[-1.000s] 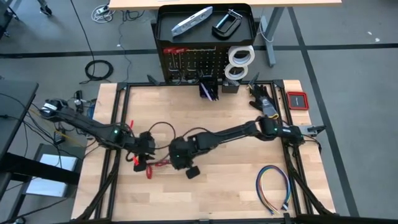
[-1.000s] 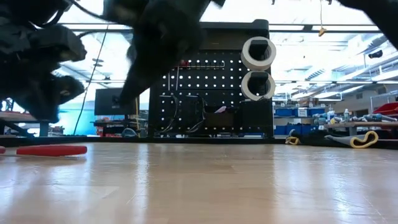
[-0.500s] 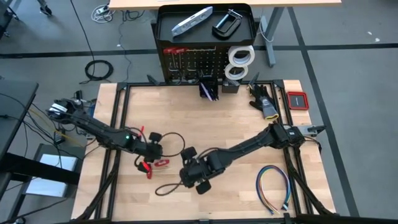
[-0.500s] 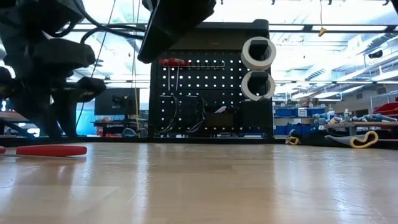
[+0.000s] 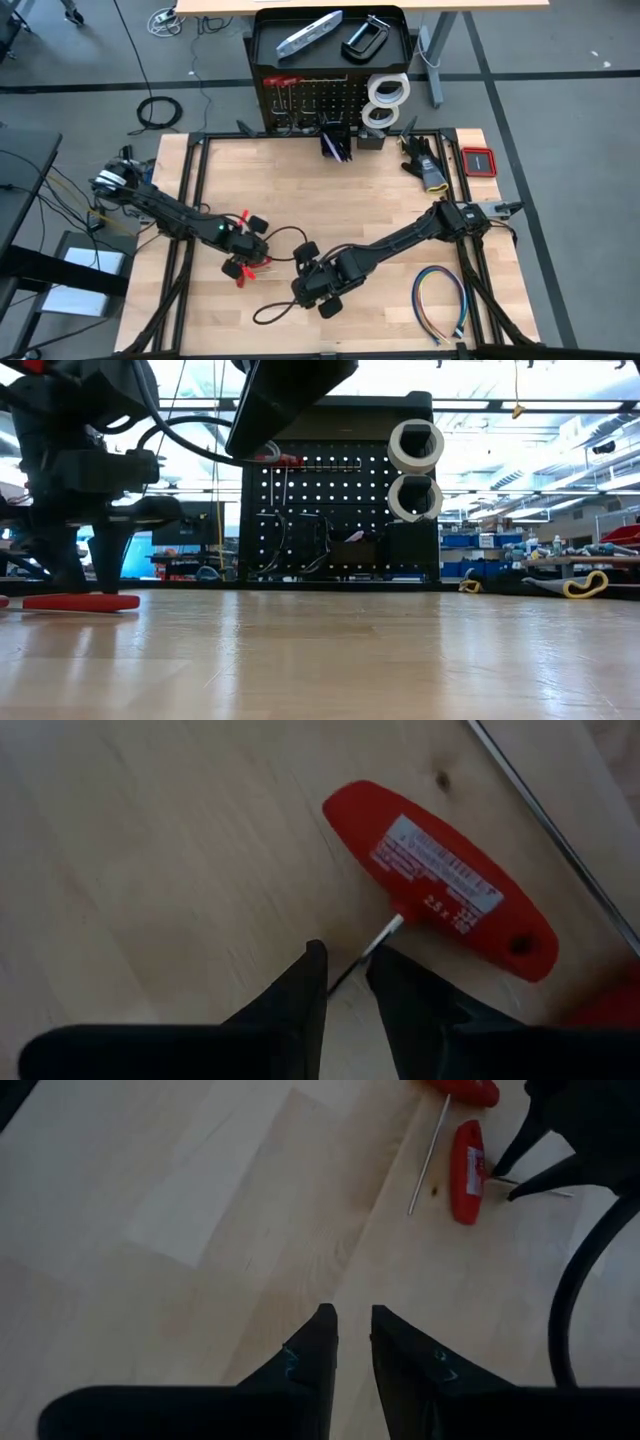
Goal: Hang tools onto peg board
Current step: Hang the red allen wrench on the peg board
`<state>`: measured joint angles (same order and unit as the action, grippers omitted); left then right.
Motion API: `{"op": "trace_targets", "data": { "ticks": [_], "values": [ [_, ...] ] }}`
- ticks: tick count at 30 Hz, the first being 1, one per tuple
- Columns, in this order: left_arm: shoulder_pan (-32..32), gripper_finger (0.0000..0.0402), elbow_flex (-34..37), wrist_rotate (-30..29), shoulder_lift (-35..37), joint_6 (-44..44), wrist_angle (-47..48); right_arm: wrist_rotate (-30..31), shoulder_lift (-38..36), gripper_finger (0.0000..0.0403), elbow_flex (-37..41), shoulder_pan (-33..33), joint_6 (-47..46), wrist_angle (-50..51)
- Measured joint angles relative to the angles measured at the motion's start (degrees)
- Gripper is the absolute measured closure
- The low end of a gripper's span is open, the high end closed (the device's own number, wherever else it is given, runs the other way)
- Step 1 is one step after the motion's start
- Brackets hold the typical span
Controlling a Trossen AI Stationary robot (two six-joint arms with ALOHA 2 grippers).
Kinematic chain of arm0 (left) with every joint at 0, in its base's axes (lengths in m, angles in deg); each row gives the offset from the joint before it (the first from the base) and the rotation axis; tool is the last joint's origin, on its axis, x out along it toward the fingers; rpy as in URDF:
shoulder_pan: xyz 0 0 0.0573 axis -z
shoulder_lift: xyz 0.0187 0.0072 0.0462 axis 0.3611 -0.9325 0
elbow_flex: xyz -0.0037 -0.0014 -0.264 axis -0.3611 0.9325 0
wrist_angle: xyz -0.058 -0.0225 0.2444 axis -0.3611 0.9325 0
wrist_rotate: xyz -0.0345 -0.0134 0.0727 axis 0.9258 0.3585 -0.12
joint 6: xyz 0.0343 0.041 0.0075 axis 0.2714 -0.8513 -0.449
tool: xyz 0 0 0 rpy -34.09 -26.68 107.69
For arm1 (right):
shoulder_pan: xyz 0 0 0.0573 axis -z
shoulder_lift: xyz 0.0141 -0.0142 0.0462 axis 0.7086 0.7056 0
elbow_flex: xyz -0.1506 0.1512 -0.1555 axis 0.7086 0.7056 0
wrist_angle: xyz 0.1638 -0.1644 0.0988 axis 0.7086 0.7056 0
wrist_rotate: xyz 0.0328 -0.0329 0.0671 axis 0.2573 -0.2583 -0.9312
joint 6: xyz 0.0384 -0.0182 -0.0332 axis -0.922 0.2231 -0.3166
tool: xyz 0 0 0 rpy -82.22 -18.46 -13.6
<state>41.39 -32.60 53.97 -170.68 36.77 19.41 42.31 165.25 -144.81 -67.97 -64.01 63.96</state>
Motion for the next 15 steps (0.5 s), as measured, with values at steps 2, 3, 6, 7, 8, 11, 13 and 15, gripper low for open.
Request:
{"op": "trace_targets", "data": {
  "ticks": [2,3,6,7,8,11,13,15],
  "values": [
    [-0.04,0.0305,0.02,-0.02,-0.32,0.38,-0.82,0.00,0.00,0.0329,0.00,0.00,0.00,-0.01],
    [-0.13,0.0305,0.04,-0.10,-0.32,1.45,-1.51,0.00,0.00,0.0329,0.00,0.00,-0.02,-0.01],
    [-0.88,0.0310,0.15,0.17,-0.43,7.00,-3.20,0.02,0.04,0.0329,0.00,0.01,0.01,-0.01],
    [-1.16,0.0315,0.18,0.38,-0.47,9.30,-3.71,0.02,0.04,0.0329,0.00,0.00,0.06,-0.04],
    [-1.46,0.0322,0.20,0.72,-0.51,11.52,-4.05,0.01,0.04,0.0329,0.00,-0.02,0.21,-0.04],
    [-2.39,0.0351,0.24,2.49,-0.61,14.75,-4.85,0.13,0.04,0.0329,0.00,0.00,0.28,-0.03],
    [-2.67,0.0374,0.26,2.94,-0.63,15.77,-5.26,0.78,0.04,0.0329,-0.02,-0.02,0.33,-0.04],
    [-3.06,0.0392,0.28,2.98,-0.65,16.85,-5.70,1.30,0.04,0.0329,-0.02,-0.03,0.42,0.04]
  ]
}}
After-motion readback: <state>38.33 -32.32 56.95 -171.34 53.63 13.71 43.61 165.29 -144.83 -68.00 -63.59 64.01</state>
